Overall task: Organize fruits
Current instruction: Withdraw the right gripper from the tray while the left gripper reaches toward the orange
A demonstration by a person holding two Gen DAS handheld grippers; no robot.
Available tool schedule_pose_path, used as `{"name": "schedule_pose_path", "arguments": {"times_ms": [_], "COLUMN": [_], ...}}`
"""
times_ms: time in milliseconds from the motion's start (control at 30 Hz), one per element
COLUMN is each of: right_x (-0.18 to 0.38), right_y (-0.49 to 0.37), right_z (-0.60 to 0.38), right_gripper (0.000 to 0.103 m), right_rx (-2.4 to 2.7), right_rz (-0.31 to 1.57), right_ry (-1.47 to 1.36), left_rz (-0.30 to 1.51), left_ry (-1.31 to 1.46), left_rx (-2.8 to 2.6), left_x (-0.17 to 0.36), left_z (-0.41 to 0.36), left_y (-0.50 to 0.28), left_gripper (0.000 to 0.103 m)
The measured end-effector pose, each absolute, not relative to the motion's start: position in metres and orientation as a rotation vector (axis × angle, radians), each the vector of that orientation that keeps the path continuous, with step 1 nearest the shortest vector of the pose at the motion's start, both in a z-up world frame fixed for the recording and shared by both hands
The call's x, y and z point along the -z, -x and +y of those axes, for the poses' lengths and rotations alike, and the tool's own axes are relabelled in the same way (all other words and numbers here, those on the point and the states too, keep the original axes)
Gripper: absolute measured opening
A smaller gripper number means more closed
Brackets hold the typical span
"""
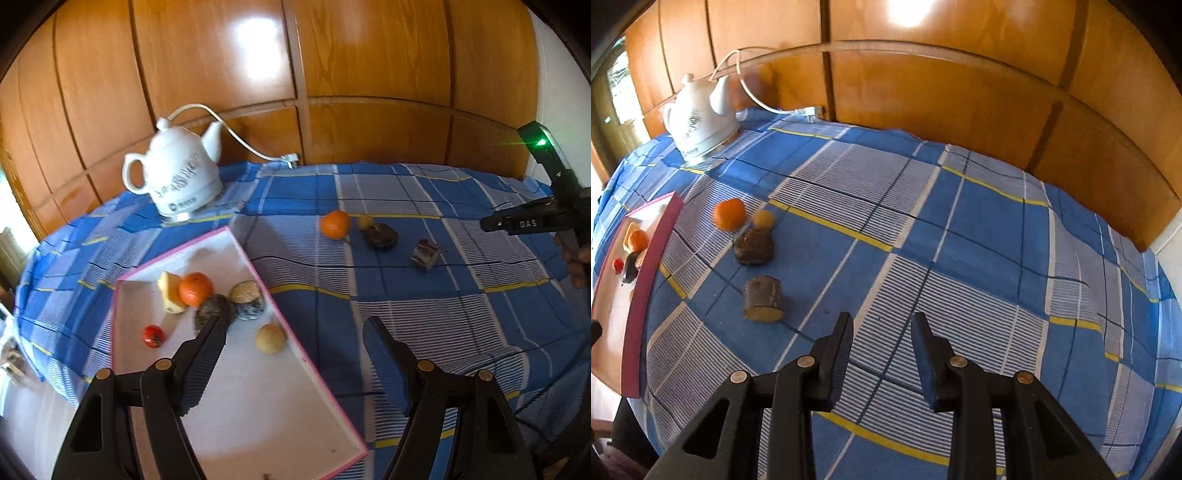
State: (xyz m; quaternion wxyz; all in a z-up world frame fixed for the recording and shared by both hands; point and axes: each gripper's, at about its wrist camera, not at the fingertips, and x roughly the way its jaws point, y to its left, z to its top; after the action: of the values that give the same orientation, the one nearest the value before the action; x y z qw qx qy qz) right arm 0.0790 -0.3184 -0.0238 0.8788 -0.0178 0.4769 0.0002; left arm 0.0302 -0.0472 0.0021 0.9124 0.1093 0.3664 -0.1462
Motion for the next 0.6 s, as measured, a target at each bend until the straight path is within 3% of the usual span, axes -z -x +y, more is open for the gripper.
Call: {"name": "schedule_pose_path", "arguments": {"times_ms": [200, 600], "right_x": [0.023, 0.021], "right_y": [-0.078, -0.081], "right_z": [-0.317, -0.313], "right_gripper": [0.033, 0.033], "right_rx": [-0.015, -0.029], "right_rz": [0.999, 1.002], "right_ry": [0.023, 0.017], "left_rz": [0.779, 0.922], "left_ry": [-0.200, -0.026], "left_rx": [0.324, 0.420], "left_x": [-0.001, 0.006], "left_z": [-0.060, -0.082], "left_y": [-0.048, -0.113], "left_gripper": [0.076, 0.059]}}
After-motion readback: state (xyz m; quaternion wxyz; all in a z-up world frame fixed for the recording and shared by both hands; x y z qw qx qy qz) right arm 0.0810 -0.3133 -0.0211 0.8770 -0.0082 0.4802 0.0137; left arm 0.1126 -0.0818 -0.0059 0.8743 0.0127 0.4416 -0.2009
